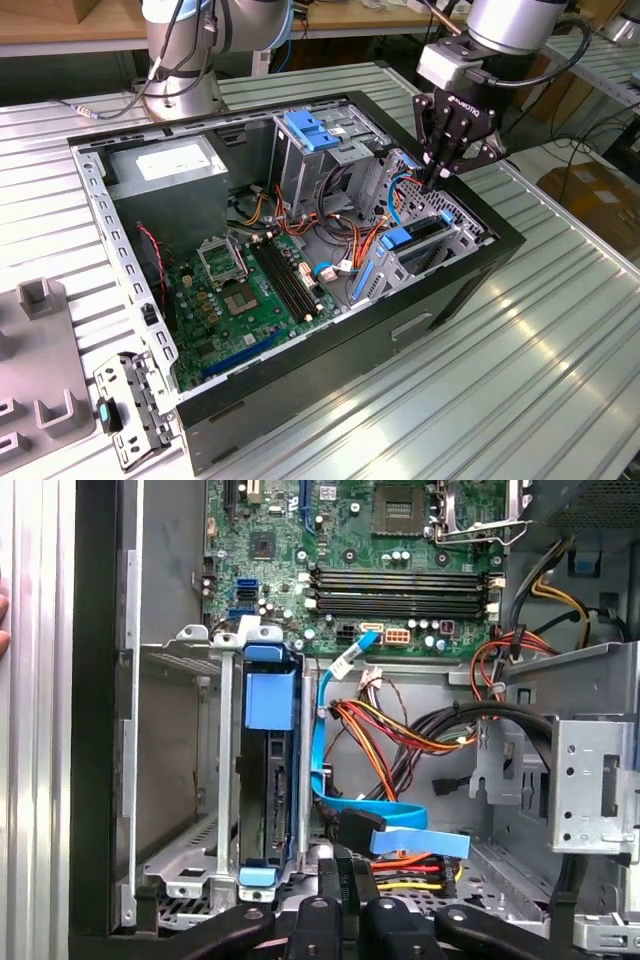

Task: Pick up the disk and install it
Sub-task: 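Insert the first disk wire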

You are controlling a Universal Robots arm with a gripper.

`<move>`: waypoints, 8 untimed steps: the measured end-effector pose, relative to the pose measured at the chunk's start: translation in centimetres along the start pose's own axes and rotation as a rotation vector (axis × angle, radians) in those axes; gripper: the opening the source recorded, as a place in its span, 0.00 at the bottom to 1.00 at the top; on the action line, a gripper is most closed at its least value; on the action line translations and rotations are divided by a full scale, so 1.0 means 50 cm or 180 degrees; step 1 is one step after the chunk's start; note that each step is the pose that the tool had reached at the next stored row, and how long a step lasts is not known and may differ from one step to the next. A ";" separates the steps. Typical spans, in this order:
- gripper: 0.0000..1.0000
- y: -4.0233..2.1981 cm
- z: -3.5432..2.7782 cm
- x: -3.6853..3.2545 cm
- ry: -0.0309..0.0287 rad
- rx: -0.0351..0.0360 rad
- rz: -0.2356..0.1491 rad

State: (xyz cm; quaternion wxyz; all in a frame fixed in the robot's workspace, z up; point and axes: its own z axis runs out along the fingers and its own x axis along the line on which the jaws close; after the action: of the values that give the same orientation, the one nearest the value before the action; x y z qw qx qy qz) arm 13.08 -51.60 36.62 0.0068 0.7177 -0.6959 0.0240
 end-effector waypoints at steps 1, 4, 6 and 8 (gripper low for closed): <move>0.16 0.002 0.000 0.002 0.0000 0.0000 0.0000; 0.16 0.005 0.001 0.016 -0.0001 0.0000 -0.0002; 0.16 0.007 0.003 0.027 -0.0001 0.0000 -0.0003; 0.16 0.015 0.006 0.035 -0.0003 0.0001 -0.0014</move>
State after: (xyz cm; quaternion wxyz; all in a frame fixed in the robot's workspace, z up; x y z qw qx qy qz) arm 12.37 -53.37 36.36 0.0066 0.7192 -0.6943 0.0238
